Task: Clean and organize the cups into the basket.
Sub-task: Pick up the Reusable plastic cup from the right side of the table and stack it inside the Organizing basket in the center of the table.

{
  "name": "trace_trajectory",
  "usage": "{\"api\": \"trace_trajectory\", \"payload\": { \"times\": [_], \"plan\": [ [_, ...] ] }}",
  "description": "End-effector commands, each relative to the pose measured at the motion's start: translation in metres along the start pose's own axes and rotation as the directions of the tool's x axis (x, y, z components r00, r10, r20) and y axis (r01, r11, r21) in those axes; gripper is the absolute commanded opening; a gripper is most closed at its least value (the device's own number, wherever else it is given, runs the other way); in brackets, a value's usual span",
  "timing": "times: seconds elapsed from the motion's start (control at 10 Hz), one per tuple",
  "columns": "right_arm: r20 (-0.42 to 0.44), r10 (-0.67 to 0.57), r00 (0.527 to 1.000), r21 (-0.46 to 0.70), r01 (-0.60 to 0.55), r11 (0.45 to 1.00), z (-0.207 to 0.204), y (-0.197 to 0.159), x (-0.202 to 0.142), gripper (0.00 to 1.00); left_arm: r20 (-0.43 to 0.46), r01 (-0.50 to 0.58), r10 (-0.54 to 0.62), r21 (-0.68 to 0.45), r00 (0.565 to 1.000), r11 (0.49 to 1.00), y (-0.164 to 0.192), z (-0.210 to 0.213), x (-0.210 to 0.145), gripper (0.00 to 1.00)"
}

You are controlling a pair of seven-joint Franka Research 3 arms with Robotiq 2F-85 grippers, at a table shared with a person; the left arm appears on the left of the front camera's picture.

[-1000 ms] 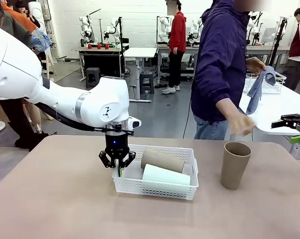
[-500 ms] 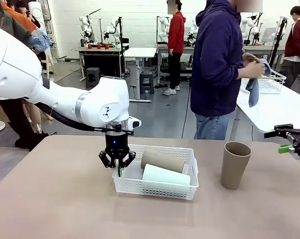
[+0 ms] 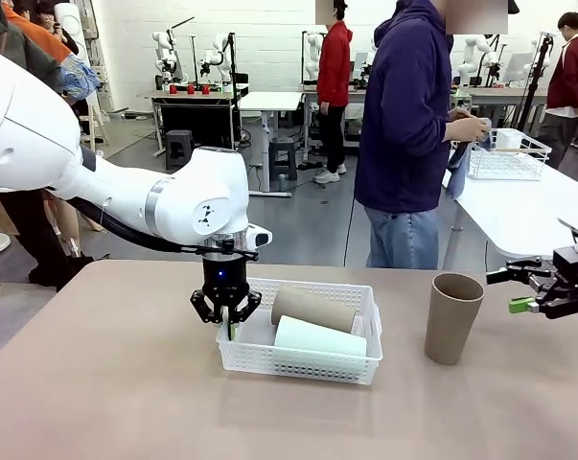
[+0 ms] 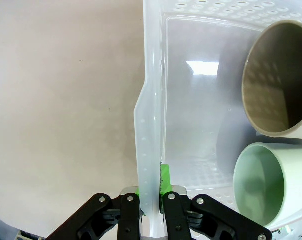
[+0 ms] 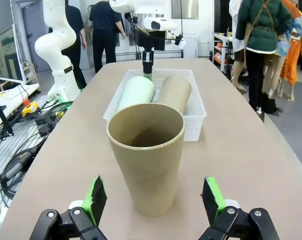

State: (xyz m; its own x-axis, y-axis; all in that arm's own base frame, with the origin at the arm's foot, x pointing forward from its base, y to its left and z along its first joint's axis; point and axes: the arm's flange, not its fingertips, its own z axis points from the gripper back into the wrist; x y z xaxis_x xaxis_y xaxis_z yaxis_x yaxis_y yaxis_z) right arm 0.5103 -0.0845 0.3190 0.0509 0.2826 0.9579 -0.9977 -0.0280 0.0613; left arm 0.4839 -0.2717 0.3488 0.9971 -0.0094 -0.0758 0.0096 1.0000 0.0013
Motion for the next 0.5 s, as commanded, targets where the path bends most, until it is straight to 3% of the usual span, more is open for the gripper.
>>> {"api": "trace_trajectory", "payload": {
  "times": [0.0, 0.4],
  "plan": [
    [-0.034, -0.011, 0.999, 0.005, 0.011, 1.0, -0.01, -0.003, -0.004, 1.0, 0.005, 0.0, 0.0, -0.001, 1.0, 1.0, 0.001, 0.002, 0.0, 0.0],
    [-0.066, -0.045, 0.997, 0.017, 0.047, 0.999, -0.032, -0.013, -0.023, 1.0, 0.005, 0.0, 0.0, -0.001, 1.0, 1.0, 0.001, 0.002, 0.0, 0.0]
  ]
}}
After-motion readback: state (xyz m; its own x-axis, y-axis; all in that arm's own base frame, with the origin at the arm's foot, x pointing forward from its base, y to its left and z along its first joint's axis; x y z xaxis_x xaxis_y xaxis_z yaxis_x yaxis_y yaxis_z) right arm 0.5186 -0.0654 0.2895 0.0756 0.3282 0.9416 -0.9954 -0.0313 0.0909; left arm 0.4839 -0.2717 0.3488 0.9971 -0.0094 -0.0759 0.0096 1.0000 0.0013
